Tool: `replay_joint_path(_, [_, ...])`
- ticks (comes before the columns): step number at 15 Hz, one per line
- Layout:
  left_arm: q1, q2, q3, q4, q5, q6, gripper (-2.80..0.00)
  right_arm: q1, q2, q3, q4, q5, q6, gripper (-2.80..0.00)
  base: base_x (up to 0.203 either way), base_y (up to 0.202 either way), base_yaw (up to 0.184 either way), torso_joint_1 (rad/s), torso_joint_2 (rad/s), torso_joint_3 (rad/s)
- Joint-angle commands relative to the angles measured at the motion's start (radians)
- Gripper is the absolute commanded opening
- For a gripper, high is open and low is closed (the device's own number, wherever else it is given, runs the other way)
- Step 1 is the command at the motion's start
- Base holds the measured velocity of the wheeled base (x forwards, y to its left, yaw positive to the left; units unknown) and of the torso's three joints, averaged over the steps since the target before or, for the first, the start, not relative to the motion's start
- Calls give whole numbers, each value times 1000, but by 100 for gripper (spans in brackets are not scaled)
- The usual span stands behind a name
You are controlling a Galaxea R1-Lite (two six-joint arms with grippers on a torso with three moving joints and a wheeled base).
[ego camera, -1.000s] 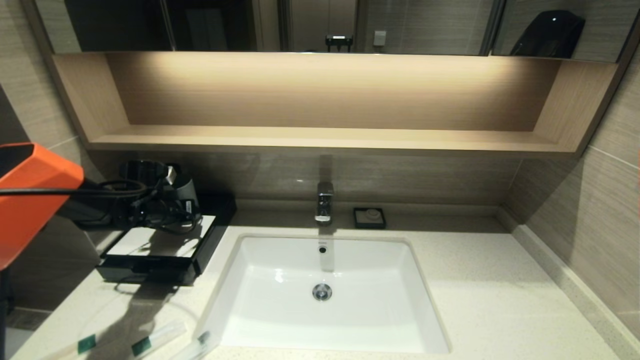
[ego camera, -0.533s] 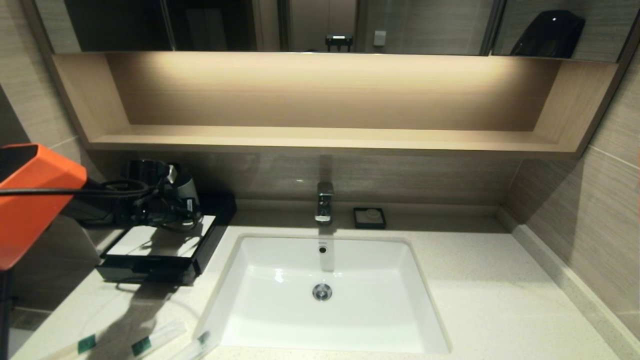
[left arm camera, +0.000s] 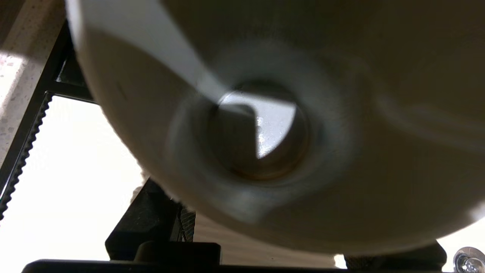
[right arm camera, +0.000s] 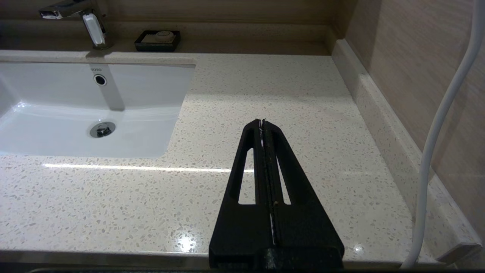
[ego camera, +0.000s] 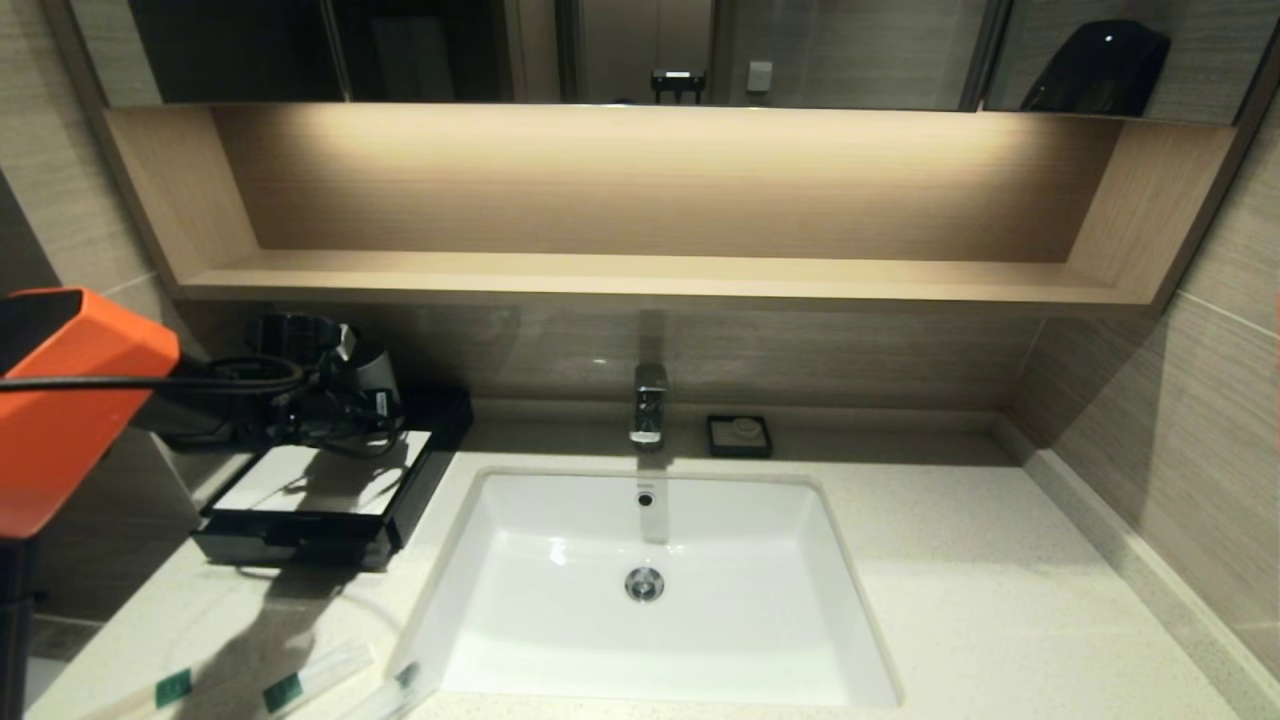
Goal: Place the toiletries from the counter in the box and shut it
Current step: Place the cup on the storage box
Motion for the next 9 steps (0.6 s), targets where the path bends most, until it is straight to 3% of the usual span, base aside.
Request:
replay_joint_path(1, [1,12,-6,-3,0,-1,-280,0,0,0,0,0,0,-280,0,0,0,0,0,0])
replay_joint_path(9, [-10,26,-45,0,0,-9,-280,0,0,0,0,0,0,-280,0,0,0,0,0,0])
